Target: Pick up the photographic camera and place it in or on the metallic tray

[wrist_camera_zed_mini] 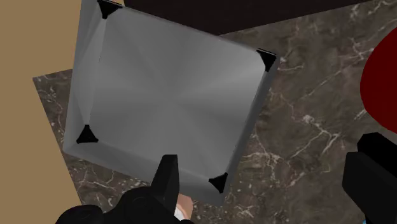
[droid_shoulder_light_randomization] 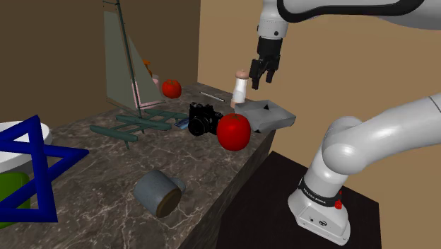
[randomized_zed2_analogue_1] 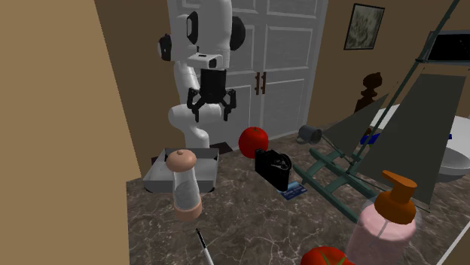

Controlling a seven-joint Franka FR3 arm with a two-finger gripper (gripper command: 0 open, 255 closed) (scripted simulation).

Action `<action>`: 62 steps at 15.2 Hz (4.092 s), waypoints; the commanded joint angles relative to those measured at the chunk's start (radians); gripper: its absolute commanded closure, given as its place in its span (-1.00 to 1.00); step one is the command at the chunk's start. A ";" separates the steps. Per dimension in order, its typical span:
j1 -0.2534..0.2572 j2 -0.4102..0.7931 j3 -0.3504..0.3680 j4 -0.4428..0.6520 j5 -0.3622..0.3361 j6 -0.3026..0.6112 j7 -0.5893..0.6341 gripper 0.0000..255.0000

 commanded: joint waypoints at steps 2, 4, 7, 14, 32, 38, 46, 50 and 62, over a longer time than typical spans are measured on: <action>0.005 0.032 0.010 0.010 0.016 0.016 0.019 -1.00; 0.013 0.098 0.028 0.033 0.046 0.047 0.054 -1.00; 0.025 0.200 0.054 0.077 0.087 0.091 0.104 -1.00; 0.050 0.450 0.104 0.221 0.166 0.172 0.208 -1.00; 0.070 0.624 0.135 0.251 0.208 0.306 0.266 -1.00; 0.070 0.624 0.135 0.251 0.208 0.306 0.266 1.00; 0.069 0.617 0.135 0.271 0.208 0.279 0.268 1.00; 0.069 0.607 0.133 0.315 0.207 0.226 0.271 1.00; 0.067 0.597 0.129 0.465 0.204 0.065 0.283 1.00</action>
